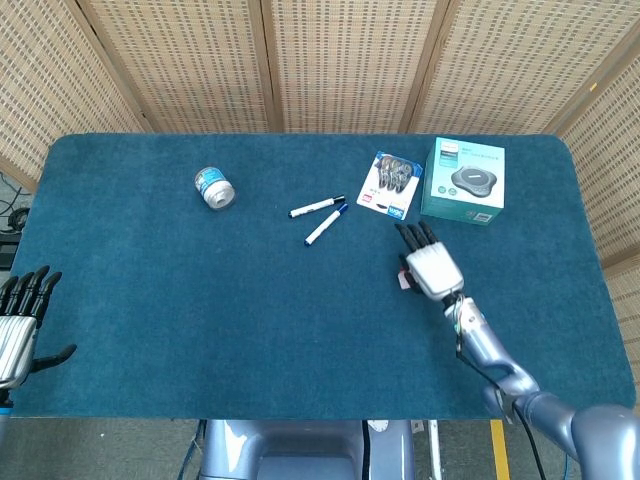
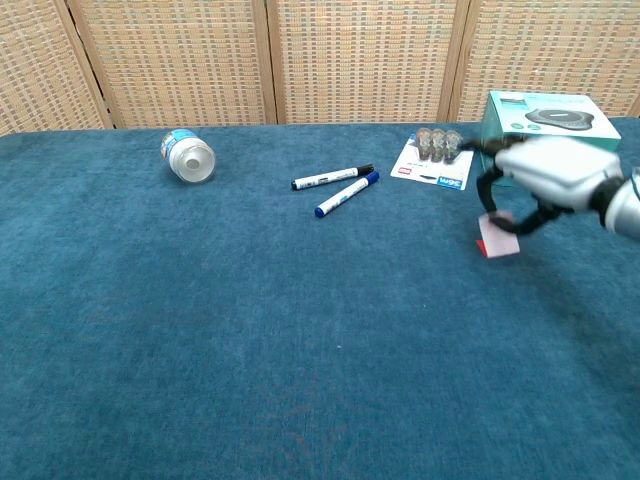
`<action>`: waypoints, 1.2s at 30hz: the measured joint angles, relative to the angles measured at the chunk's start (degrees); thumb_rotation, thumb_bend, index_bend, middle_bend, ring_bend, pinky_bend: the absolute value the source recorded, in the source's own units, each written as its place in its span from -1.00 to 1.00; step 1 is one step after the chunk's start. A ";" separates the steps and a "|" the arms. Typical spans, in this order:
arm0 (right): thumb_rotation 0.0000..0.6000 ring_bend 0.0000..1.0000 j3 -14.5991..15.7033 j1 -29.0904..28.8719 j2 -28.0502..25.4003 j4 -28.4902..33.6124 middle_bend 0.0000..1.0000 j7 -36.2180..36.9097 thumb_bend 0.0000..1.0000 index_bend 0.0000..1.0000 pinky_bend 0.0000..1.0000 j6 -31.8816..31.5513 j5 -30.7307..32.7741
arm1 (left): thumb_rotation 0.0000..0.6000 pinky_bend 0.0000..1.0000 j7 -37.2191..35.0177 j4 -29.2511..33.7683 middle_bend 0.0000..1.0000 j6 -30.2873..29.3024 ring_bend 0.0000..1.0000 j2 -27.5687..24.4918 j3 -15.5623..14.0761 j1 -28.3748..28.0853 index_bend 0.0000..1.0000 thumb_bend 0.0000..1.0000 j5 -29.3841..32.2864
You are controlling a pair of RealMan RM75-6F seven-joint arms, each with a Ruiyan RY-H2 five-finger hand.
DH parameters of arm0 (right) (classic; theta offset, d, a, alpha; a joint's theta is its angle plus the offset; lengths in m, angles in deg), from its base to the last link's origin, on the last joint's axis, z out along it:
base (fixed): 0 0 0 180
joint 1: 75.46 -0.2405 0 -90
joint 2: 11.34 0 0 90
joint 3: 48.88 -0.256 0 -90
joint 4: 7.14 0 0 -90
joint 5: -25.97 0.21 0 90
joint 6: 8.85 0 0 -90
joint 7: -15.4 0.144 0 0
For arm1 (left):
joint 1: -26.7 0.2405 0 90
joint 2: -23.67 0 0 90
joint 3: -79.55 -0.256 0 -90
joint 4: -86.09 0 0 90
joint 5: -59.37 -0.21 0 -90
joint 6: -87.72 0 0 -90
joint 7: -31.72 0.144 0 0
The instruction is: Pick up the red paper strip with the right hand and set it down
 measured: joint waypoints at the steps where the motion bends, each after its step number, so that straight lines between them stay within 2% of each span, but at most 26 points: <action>1: 1.00 -1.00 -1.01 -0.89 0.06 -0.88 -1.00 -0.43 0.03 0.42 -0.99 0.79 0.86 | 1.00 -1.00 -0.01 0.00 -1.00 0.00 -1.00 0.00 0.00 0.00 -1.00 -1.00 0.01; 6: 1.00 -1.00 -6.75 -5.35 -0.05 -4.61 -0.97 -3.49 0.04 0.42 -0.97 3.29 5.56 | 1.00 -1.00 -0.14 0.00 -1.00 -0.04 -1.00 -0.02 -0.01 0.05 -1.00 -1.00 0.03; 9: 1.00 -1.00 -7.89 -5.67 -1.17 -4.00 -0.97 -4.21 0.05 0.41 -0.97 1.66 6.14 | 1.00 -1.00 -0.25 0.04 -1.00 0.00 -1.00 -0.06 0.00 0.06 -1.00 -1.00 0.10; 10: 1.00 -1.00 -8.02 -5.57 -1.70 -3.36 -0.97 -4.26 0.04 0.36 -0.97 0.92 6.21 | 1.00 -1.00 -0.29 0.04 -1.00 -0.01 -1.00 -0.07 -0.01 0.08 -1.00 -1.00 0.11; 11: 1.00 -1.00 -8.17 -5.34 -2.46 -2.25 -0.98 -4.26 0.02 0.26 -0.97 -0.02 6.30 | 1.00 -1.00 -0.36 0.04 -1.00 -0.02 -1.00 -0.10 -0.02 0.10 -1.00 -1.00 0.11; 12: 1.00 -1.00 -8.27 -5.09 -3.10 -1.25 -0.99 -4.17 -0.11 0.00 -0.97 -0.58 6.37 | 1.00 -1.00 -0.41 0.04 -1.00 -0.04 -1.00 -0.11 -0.03 0.11 -1.00 -1.00 0.10; 13: 1.00 -1.00 -8.35 -4.76 -3.80 -0.11 -1.00 -4.02 -0.32 -0.35 -0.97 -1.10 6.44 | 1.00 -1.00 -0.47 0.06 -1.00 -0.05 -1.00 -0.14 -0.04 0.13 -1.00 -1.00 0.08; 15: 1.00 -1.00 -8.50 -3.75 -5.66 3.09 -1.00 -3.59 -0.73 -0.83 -0.97 -2.29 6.69 | 1.00 -1.00 -0.64 0.08 -1.00 -0.05 -1.00 -0.19 -0.09 0.15 -1.00 -1.00 0.03; 16: 1.00 -1.00 -8.53 -3.23 -6.58 4.71 -1.00 -3.42 -0.87 -0.95 -0.97 -2.78 6.79 | 1.00 -1.00 -0.70 0.10 -1.00 -0.03 -1.00 -0.23 -0.10 0.16 -1.00 -1.00 0.02; 19: 1.00 -1.00 -8.47 -1.10 -10.20 11.05 -1.00 -3.09 -1.00 -1.00 -0.97 -4.88 6.95 | 1.00 -1.00 -0.91 0.19 -1.00 0.03 -1.00 -0.32 -0.15 0.15 -1.00 -1.00 -0.03; 23: 1.00 -1.00 -7.61 3.12 -15.98 20.67 -1.00 -2.80 -1.00 -1.00 -0.97 -9.63 6.25 | 1.00 -1.00 -1.33 0.17 -1.00 0.03 -1.00 -0.45 -0.23 0.18 -1.00 -1.00 -0.20; 26: 1.00 -1.00 -5.84 7.20 -19.81 26.62 -1.00 -2.61 -1.00 -1.00 -0.99 -13.45 5.13 | 1.00 -1.00 -1.71 0.11 -1.00 0.08 -1.00 -0.56 -0.31 0.18 -1.00 -1.00 -0.33; 29: 1.00 -1.00 -3.40 11.58 -22.81 31.00 -1.00 -2.67 -1.00 -1.00 -0.99 -17.41 4.02 | 1.00 -1.00 -2.16 0.05 -1.00 0.09 -1.00 -0.69 -0.40 0.19 -1.00 -1.00 -0.51; 36: 1.00 -1.00 2.11 19.82 -24.97 35.92 -1.00 -2.40 -1.00 -1.00 -0.99 -25.22 0.97 | 1.00 -1.00 -2.41 -0.26 -1.00 -0.25 -1.00 -0.67 -0.49 0.31 -1.00 -1.00 -0.89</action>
